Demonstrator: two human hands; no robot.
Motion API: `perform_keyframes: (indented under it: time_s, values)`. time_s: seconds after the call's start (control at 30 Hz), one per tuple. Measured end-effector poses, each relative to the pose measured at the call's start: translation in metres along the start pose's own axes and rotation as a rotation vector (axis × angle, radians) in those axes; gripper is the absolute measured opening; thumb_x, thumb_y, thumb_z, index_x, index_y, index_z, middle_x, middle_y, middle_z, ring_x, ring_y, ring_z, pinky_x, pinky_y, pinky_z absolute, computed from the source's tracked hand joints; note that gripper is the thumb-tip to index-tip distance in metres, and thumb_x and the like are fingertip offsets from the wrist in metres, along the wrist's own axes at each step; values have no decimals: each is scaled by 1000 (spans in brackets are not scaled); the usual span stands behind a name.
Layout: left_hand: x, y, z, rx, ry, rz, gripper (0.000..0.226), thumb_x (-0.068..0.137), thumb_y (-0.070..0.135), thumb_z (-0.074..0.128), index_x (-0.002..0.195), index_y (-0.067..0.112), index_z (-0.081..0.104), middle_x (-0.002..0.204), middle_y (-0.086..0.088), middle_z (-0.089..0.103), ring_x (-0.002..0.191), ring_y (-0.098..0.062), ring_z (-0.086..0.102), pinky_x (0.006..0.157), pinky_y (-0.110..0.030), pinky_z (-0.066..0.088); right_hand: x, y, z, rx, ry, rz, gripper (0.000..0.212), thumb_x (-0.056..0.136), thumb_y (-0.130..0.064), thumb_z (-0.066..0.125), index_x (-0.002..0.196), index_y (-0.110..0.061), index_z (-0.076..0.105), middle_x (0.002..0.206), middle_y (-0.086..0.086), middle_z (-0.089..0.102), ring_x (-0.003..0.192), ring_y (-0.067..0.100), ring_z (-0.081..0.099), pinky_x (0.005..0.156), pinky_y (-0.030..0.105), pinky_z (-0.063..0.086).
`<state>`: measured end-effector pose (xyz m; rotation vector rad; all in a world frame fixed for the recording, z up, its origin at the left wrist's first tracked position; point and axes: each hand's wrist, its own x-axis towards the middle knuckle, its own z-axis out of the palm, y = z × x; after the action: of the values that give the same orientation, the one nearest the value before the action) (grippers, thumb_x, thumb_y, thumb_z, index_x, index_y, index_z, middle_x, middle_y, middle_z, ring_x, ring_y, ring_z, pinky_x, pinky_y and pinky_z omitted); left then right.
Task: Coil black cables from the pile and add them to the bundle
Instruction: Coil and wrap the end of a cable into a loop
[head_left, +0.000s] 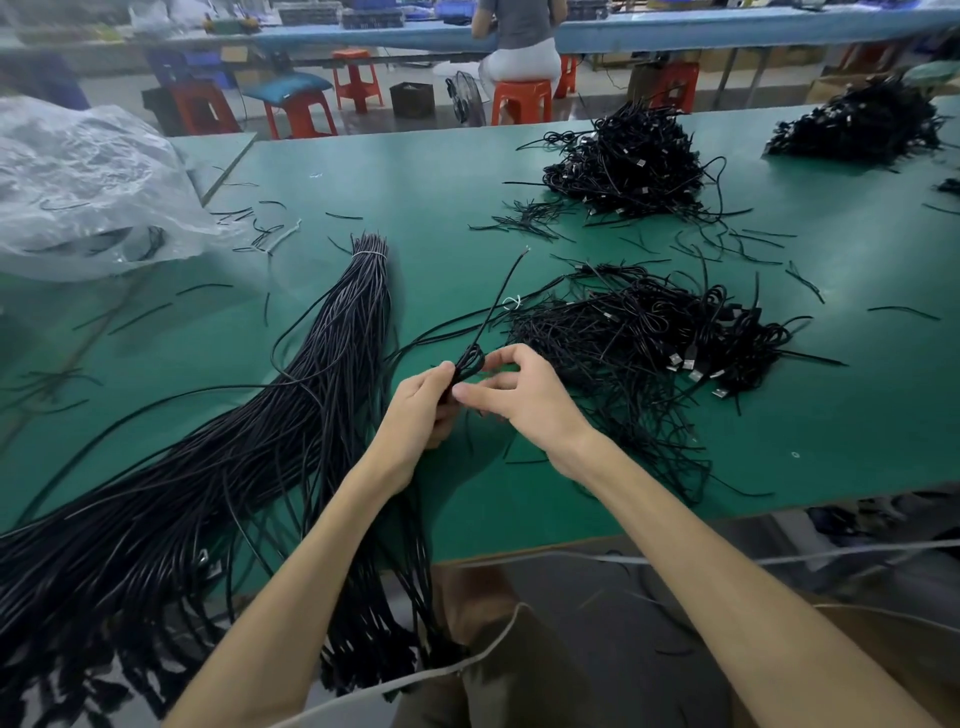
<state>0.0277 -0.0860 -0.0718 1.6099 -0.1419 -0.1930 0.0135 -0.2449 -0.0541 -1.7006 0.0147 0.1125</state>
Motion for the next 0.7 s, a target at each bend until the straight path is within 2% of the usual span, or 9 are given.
perform_keyframes:
  time_s: [0.1, 0.17, 0.23, 0.3, 0.33, 0.4, 0.47, 0.57, 0.7]
  values:
    - [0, 1, -1, -51, -21, -28, 37, 95, 41, 48, 60, 28, 44, 57, 6, 24, 47, -10, 16, 39, -17, 15, 3, 0, -2, 92, -150, -32, 59, 83, -16, 86, 133, -24, 56, 78, 0, 68, 69, 12, 63, 70, 24, 50]
    - [-1, 1, -1, -75, -35, -32, 36, 90, 40, 48, 58, 27, 52, 54, 9, 25, 45, -9, 16, 39, -17, 15, 5, -2, -3, 82, -226, -45, 53, 85, -13, 83, 132, -24, 62, 72, -5, 67, 69, 11, 61, 67, 23, 51]
    - [-2, 2, 0, -96, -37, -37, 36, 92, 37, 44, 76, 32, 76, 52, 12, 30, 45, -6, 18, 39, -16, 15, 5, -4, -2, 49, -254, -47, 41, 89, -12, 79, 127, -17, 66, 76, -1, 67, 69, 10, 59, 64, 23, 51]
    - [-2, 3, 1, -110, -29, -37, 38, 95, 35, 42, 97, 39, 80, 52, 12, 30, 44, -5, 18, 39, -15, 16, 2, -6, 0, -31, -218, -63, 32, 91, -18, 78, 122, -15, 68, 81, 6, 66, 69, 13, 59, 66, 30, 52]
    - [-1, 3, 1, -112, -29, -29, 38, 98, 33, 43, 96, 37, 80, 52, 13, 28, 44, -5, 18, 39, -15, 16, 0, -6, 1, -107, -186, -89, 29, 91, -23, 78, 118, -17, 69, 84, 8, 67, 71, 17, 59, 70, 37, 53]
    - [-2, 4, 1, -100, -28, -21, 45, 104, 27, 43, 76, 31, 77, 52, 13, 27, 43, -5, 18, 39, -15, 17, -4, -6, 2, -244, -133, -138, 26, 91, -33, 77, 112, -20, 70, 93, 7, 72, 81, 23, 63, 81, 42, 53]
    - [-2, 3, 1, -80, 14, -25, 53, 106, 26, 45, 56, 28, 61, 52, 11, 30, 43, -6, 20, 38, -17, 18, -7, -5, 3, -321, -125, -163, 29, 91, -37, 77, 111, -18, 67, 103, 4, 69, 92, 16, 64, 85, 32, 51]
    - [1, 1, 1, -63, 88, -35, 46, 104, 27, 47, 59, 25, 53, 54, 9, 39, 42, -7, 24, 37, -18, 20, -10, -5, 4, -456, -140, -194, 32, 91, -35, 76, 115, -16, 64, 111, 1, 56, 101, 12, 58, 86, 20, 45]
    - [2, -2, 1, -63, 90, -32, 50, 104, 27, 46, 53, 28, 42, 51, 9, 32, 41, -7, 21, 38, -15, 17, -11, -4, 3, -530, -73, -241, 24, 94, -29, 73, 110, -12, 66, 105, 1, 61, 98, 16, 59, 85, 27, 44]
